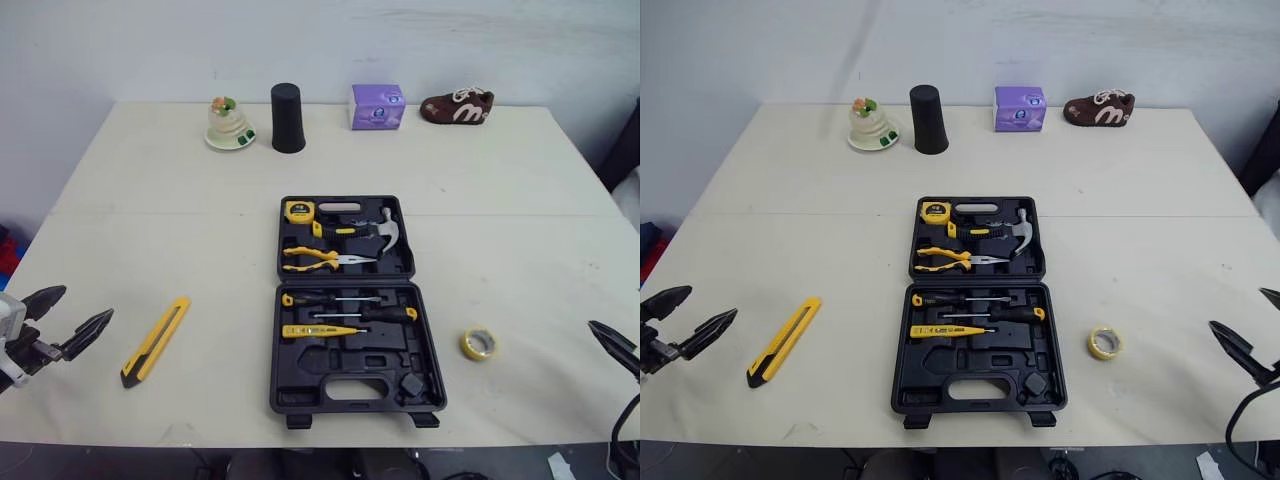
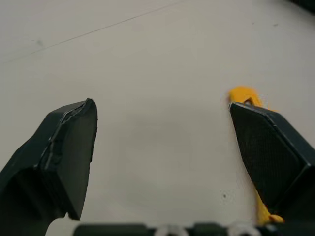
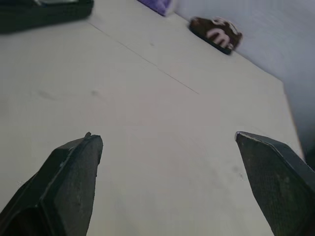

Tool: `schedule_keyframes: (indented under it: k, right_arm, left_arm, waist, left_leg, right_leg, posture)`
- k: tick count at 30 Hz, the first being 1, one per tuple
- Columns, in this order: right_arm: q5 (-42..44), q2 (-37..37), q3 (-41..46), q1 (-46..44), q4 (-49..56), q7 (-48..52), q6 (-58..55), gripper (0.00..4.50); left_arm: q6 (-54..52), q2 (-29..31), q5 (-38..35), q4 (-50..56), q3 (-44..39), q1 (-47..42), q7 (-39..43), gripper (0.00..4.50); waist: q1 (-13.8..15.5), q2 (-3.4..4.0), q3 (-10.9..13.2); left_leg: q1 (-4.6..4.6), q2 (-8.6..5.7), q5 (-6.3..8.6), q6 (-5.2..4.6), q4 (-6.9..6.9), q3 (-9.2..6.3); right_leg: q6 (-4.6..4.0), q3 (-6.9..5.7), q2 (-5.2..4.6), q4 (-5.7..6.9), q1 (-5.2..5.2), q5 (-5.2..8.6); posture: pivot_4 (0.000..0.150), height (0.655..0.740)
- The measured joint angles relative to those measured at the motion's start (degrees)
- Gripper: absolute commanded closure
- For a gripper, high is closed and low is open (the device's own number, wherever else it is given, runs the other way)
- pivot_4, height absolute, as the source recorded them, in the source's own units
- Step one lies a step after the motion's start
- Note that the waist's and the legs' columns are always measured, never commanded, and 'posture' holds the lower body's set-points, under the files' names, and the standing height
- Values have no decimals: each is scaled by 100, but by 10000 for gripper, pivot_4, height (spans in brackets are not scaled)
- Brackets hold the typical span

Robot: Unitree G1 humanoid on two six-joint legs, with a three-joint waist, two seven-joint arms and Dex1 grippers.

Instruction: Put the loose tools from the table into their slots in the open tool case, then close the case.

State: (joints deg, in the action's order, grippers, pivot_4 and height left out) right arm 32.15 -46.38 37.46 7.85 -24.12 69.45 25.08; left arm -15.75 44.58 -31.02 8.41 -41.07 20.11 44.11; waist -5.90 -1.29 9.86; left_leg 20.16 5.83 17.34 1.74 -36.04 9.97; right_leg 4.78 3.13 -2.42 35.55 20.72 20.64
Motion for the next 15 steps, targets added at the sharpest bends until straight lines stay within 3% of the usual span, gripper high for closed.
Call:
schedule_keyframes:
  k: [3,6,15]
  right_arm:
    - [248,282,-718,-262,1193,183,-353,0]
    - [343,329,-1031,-282,1772,294,-557,0]
    - [500,490,-1954,-420,3447,353,-1145,0]
  left_arm:
    - [-984,-2,-153,1147,397,94,-419,333]
    - [-1490,12,-189,1605,417,284,-647,333]
    - [-2435,-126,343,1769,944,520,-1329,333]
  waist:
    - [46,-1,6]
    - [105,3,8]
    - [141,-22,33]
  left_leg:
    - [4,-2,-1,-3,-5,-1]
    - [3,-5,0,-4,-4,0]
    - [10,-7,-1,-6,-11,-2]
  right_leg:
    - [4,0,-1,2,0,-2]
    - [1,1,0,0,3,-1]
    - [-5,0,-4,6,12,2]
  posture:
    - [1500,7400]
    - [1500,7400]
    - [1500,7400]
